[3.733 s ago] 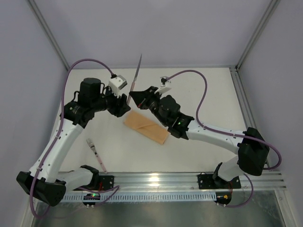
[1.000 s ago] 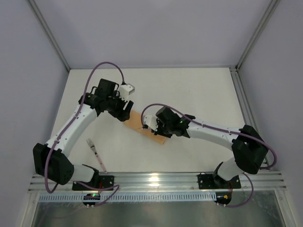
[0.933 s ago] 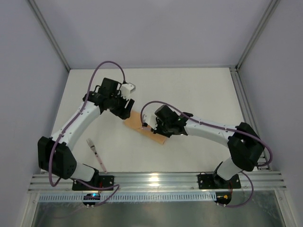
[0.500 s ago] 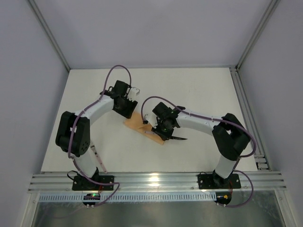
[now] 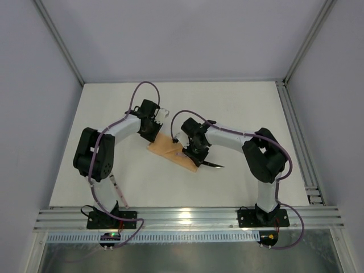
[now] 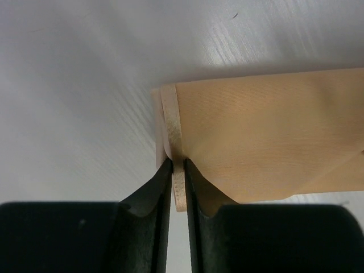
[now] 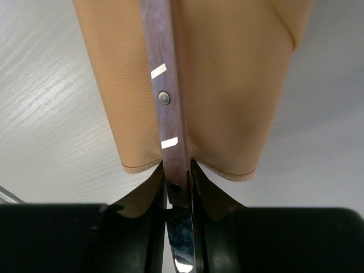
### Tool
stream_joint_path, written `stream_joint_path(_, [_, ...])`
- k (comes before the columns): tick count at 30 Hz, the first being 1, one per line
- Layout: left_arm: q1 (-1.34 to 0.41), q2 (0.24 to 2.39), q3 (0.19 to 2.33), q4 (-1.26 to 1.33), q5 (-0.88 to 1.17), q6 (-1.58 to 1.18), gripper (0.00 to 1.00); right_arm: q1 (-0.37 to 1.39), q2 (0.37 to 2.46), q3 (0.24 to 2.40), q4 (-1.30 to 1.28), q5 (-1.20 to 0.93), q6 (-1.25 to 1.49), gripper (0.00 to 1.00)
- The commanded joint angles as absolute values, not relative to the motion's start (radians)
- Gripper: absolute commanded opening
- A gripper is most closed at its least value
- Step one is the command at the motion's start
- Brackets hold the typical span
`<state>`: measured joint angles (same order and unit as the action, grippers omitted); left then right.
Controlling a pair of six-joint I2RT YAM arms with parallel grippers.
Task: Fold the napkin into a case and place the utensils inside
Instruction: Insert the knife into the folded napkin.
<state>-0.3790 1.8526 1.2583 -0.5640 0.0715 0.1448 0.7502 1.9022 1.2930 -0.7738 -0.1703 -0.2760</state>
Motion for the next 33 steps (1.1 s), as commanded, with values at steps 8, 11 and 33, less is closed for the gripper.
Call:
stream_joint_path(8, [-0.376,1.816,1.223,-0.518,0.13,0.167,0.06,0.736,2.032,1.512,-0.936,-0.087,-0.209,0.04])
stream_joint_path(11, [-0.376,1.795,1.212,-0.52,0.144,0.164,0.05,0.742,2.049,1.545,-0.982,-0.063,-0.195,0.04])
stream_joint_path(33, [-0.376,1.733,1.157,-0.528,0.204,0.15,0.04,0.813,2.141,1.66,-1.126,-0.139,-0.138,0.04])
